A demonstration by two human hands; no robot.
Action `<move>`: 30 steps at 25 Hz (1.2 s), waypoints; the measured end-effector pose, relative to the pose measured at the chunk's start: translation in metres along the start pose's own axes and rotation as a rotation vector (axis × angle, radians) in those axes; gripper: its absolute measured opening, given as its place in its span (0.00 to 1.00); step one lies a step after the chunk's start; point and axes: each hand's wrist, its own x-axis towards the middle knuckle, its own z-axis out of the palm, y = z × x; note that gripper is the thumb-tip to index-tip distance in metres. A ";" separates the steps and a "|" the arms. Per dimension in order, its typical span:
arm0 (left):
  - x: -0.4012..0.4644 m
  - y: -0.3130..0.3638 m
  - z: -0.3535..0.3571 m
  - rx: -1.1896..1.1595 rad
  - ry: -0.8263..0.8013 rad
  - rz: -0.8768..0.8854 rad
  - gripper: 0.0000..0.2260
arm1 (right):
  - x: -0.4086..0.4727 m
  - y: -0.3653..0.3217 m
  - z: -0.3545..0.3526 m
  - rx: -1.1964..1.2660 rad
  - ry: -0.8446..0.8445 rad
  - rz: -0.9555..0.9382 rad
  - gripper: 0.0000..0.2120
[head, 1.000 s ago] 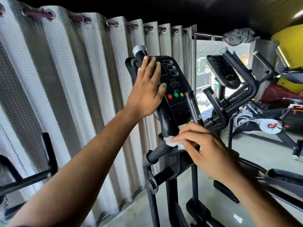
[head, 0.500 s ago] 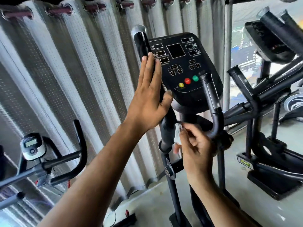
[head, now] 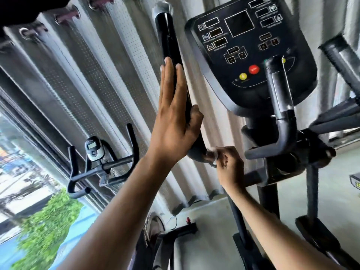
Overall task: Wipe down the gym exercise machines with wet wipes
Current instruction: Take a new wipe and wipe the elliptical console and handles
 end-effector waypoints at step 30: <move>-0.007 0.008 -0.001 -0.005 0.031 -0.041 0.29 | 0.113 -0.007 -0.008 -0.444 -1.197 -0.212 0.18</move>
